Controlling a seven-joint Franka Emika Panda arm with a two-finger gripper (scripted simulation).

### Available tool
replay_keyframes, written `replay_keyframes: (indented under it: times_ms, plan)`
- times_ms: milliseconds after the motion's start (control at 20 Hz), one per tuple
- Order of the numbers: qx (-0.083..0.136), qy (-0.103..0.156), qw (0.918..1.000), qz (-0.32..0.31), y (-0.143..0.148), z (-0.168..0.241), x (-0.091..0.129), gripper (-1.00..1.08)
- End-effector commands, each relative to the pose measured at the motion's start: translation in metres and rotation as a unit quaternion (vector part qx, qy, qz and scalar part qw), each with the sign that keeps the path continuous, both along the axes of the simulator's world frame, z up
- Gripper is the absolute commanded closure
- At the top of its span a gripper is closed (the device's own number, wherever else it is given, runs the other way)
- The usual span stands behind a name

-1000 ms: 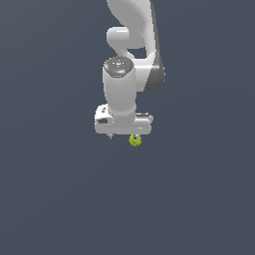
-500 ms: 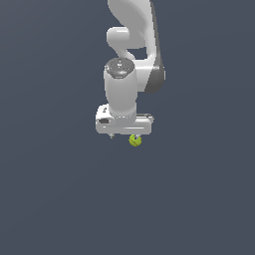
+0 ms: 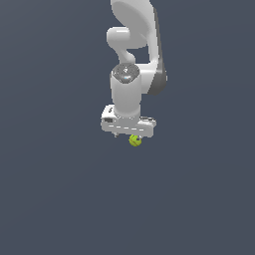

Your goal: Pick up the object and move it to a goal position.

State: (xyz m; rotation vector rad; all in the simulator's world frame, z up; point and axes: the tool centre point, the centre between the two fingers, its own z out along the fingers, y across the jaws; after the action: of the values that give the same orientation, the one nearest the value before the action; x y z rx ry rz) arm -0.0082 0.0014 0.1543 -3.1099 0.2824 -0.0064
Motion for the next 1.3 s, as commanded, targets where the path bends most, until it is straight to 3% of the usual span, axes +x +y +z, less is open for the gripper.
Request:
replay_keyframes:
  times_ms: [0,350,750,1250]
  plan:
    - [0.0,0.001,0.9997,-0.026,0.005,-0.007,-0.005,-0.92]
    - [-0.002,0.003,0.9943,-0.107,0.019,-0.028,-0.023,-0.92]
    - [-0.005,0.005,0.9812,-0.193,0.032,-0.048,-0.044,-0.92]
    - [-0.008,0.005,0.9679,-0.251,0.039,-0.061,-0.059,-0.92]
